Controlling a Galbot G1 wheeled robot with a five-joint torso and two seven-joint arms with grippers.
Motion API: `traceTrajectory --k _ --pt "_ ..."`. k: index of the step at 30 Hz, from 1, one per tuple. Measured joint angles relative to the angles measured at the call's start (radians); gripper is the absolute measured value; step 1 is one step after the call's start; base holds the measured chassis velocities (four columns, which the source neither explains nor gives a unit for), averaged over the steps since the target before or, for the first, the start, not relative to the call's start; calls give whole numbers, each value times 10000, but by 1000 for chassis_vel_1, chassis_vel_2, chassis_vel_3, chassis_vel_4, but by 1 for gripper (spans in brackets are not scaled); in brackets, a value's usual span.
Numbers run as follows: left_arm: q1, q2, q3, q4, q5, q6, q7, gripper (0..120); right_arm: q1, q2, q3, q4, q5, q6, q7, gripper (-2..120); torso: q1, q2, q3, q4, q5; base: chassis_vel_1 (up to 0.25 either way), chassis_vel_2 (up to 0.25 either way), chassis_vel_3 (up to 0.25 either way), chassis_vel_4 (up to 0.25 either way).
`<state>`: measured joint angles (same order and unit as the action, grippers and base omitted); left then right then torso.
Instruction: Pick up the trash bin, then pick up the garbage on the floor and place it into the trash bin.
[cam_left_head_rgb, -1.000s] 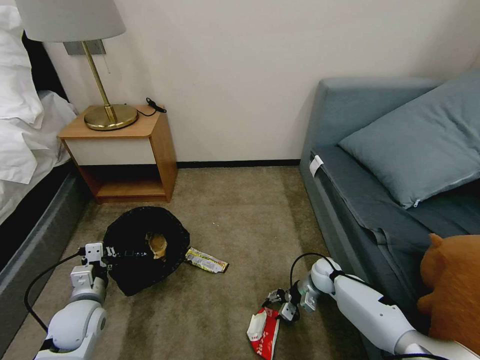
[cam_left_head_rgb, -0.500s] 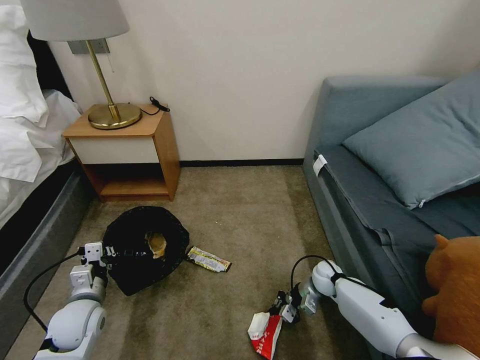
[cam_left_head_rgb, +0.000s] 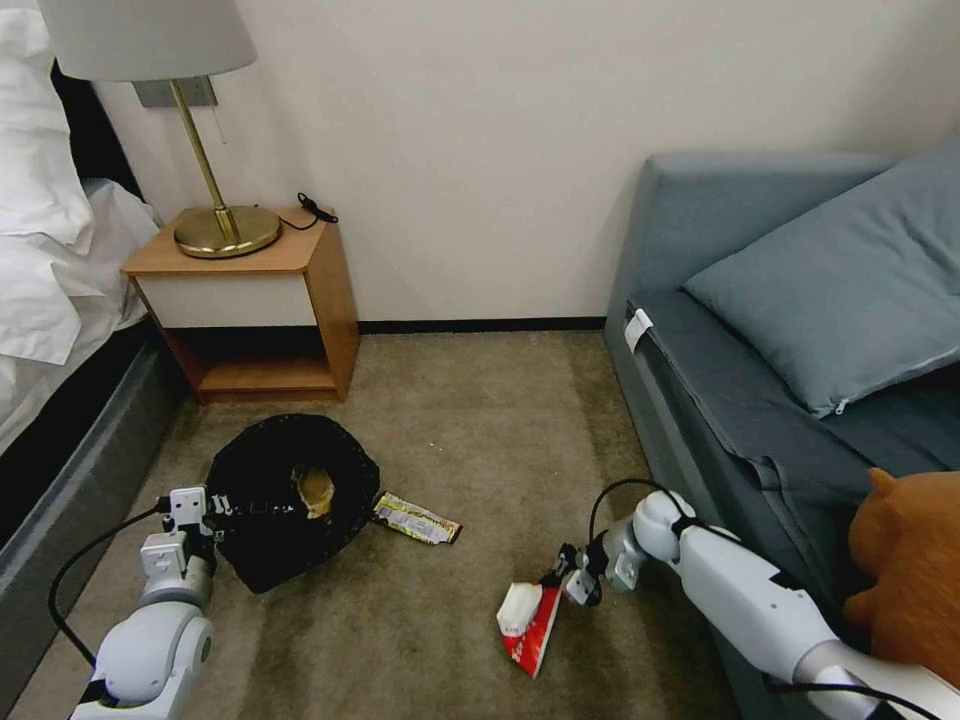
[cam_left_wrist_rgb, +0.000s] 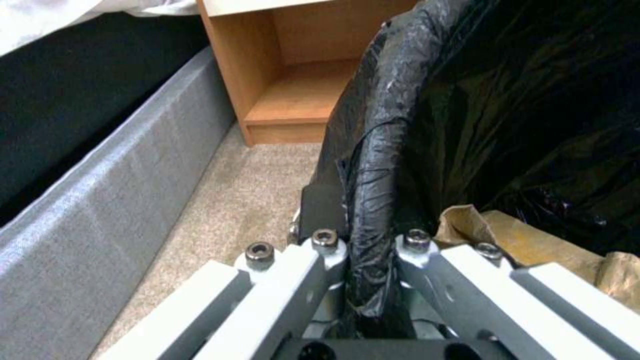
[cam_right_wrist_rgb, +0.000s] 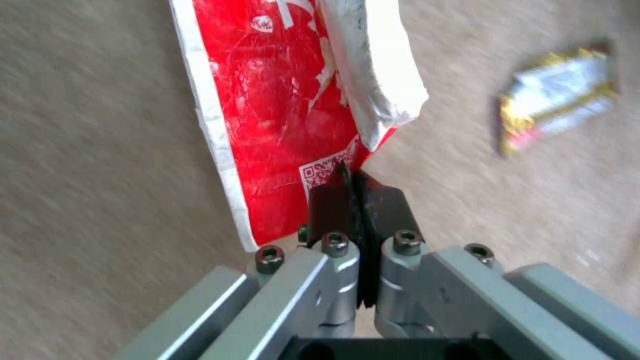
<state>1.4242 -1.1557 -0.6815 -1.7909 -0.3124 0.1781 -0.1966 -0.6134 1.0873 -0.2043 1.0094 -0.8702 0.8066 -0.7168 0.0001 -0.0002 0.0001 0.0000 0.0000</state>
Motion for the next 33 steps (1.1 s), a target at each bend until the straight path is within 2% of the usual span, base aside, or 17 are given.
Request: traceTrajectory --k 10,16,23,30,33 --pt "-50 74 -5 -90 25 42 -12 1 890 -63 459 152 921 -329 69 0 0 1 0 0 0 0 0 0 0" --pt "-221 -107 124 87 198 58 -25 1 1602 -87 650 188 1393 -553 167 0 0 1 0 1 -1 0 0 0 0" --pt "-383 -168 268 58 324 167 -35 1 2939 -267 520 414 2643 -1057 242 0 0 1 0 0 -1 0 0 0 0" --pt "-665 -305 489 5 448 323 -59 1 3592 238 460 684 3365 -1481 491 0 0 1 0 0 -2 0 0 0 0" --pt "-819 -354 614 -91 502 426 -76 1 3910 560 14 1035 3918 -1773 600 0 0 1 0 3 -3 0 0 0 0"
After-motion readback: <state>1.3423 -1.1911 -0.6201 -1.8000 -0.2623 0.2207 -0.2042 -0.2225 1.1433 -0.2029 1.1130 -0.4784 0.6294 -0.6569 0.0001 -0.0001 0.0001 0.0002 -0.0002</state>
